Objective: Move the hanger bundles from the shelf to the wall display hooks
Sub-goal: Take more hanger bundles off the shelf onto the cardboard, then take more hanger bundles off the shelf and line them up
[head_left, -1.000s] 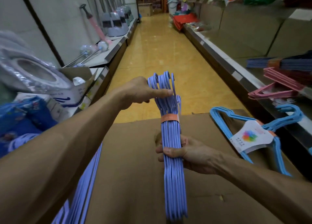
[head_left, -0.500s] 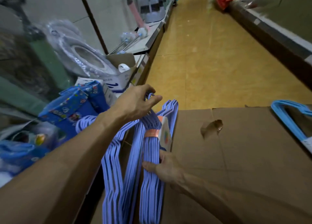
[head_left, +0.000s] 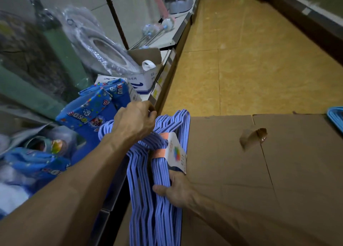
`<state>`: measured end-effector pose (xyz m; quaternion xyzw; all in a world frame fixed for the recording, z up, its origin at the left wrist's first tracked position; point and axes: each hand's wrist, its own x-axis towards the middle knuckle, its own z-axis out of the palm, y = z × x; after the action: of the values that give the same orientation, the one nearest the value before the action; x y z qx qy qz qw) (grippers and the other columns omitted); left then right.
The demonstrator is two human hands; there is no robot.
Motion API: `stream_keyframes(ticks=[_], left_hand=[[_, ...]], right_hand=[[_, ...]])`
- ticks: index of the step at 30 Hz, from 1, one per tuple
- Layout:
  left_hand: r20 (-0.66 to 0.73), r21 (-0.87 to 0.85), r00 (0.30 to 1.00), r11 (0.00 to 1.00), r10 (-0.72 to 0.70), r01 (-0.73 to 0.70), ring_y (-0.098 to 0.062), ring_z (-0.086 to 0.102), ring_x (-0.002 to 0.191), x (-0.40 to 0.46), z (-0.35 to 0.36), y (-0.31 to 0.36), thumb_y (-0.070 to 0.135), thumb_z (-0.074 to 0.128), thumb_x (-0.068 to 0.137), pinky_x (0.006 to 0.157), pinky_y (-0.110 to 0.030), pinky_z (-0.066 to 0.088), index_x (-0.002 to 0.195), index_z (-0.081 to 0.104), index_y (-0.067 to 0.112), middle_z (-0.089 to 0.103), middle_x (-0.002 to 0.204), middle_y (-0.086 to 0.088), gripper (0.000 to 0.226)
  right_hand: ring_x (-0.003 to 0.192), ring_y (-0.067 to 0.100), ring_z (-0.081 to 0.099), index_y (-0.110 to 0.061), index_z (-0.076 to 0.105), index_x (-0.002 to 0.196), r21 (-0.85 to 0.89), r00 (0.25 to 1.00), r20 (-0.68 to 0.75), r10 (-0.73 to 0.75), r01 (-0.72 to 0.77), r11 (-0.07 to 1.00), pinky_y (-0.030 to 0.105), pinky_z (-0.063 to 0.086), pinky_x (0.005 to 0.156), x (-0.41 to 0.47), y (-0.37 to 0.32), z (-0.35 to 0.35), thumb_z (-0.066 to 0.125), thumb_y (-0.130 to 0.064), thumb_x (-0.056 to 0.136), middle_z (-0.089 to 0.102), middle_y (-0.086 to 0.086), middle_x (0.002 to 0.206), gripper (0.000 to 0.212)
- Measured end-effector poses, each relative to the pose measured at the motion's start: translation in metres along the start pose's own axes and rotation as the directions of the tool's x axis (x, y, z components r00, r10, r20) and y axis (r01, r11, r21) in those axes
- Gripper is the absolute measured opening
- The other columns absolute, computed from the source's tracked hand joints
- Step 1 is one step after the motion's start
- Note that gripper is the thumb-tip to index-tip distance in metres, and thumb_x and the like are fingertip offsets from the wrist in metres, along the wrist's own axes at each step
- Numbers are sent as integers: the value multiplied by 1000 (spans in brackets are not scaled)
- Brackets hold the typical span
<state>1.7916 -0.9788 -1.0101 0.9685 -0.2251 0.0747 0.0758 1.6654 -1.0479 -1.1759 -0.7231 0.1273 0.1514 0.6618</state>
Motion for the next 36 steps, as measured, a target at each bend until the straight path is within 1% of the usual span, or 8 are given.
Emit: stream_keyframes(ticks=[4, 7, 10, 12, 16, 21, 24, 36], left_hand=[[-54, 38, 999, 999, -9, 11, -29, 64, 98, -3, 4, -8, 41, 47, 99, 86, -39, 41, 110, 67, 24, 72, 104, -4, 28], [-110, 9, 994, 1000, 12, -11, -28, 62, 99, 0, 8, -9, 40, 46, 98, 91, -41, 39, 111, 65, 22, 70, 108, -5, 29], [-207, -110, 977, 991, 48, -72, -28, 61, 100, 9, 10, 8, 35, 49, 96, 91, -41, 41, 109, 66, 20, 67, 109, -4, 26], [-268, -196, 961, 972, 73, -128, -27, 62, 99, 15, 10, 28, 31, 51, 95, 90, -41, 43, 105, 68, 20, 68, 107, -3, 23], [-266, -552, 964, 817, 18, -167, -23, 65, 93, 33, 13, 76, 32, 54, 92, 87, -42, 51, 98, 69, 23, 71, 98, 3, 19], [-91, -893, 996, 444, -18, -74, -17, 70, 88, 43, 14, 147, 30, 58, 93, 86, -37, 55, 102, 70, 23, 71, 96, 2, 16], [-28, -955, 999, 294, 27, -35, -13, 71, 80, 35, 5, 187, 28, 56, 98, 79, -36, 57, 105, 66, 25, 71, 100, 0, 13], [-96, -945, 922, 258, 375, -203, -3, 69, 84, -1, -47, 312, 31, 57, 97, 75, -29, 56, 114, 63, 32, 69, 99, 7, 18]], right_hand=[[113, 28, 59, -12, 53, 132, -132, 1000, -18, 2, -4, 991, 42, 53, 95, 5, -3, 3, 75, -53, 78, 62, 6, 123, 72], [122, 29, 53, -20, 42, 141, -308, 999, 38, 21, -8, 951, 46, 49, 101, 9, 2, -5, 67, -79, 59, 54, 5, 136, 104], [97, -5, 59, -28, 54, 124, -365, 998, 63, 15, 10, 931, 21, 49, 90, -13, -25, -27, 79, -52, 76, 62, -11, 111, 59], [75, -5, 57, -21, 58, 119, -424, 1000, 11, 12, -6, 906, 21, 51, 80, -25, -30, -50, 75, -33, 87, 61, -10, 94, 38], [85, 11, 58, -13, 53, 129, -560, 988, -151, 35, -115, 820, 15, 43, 67, -61, -47, -106, 66, -37, 92, 63, -2, 98, 45], [110, 18, 60, -15, 57, 130, -663, 962, -270, 33, -211, 718, 30, 49, 94, -111, -78, -171, 61, -42, 95, 64, 3, 124, 44], [106, 17, 60, -17, 63, 119, -645, 940, -338, -34, -205, 736, 34, 53, 93, -139, -78, -203, 61, -37, 95, 63, 0, 117, 31], [92, 8, 61, -20, 67, 112, -718, 831, -512, -220, -272, 641, 23, 47, 81, -250, -66, -362, 60, -31, 94, 69, -5, 107, 22]])
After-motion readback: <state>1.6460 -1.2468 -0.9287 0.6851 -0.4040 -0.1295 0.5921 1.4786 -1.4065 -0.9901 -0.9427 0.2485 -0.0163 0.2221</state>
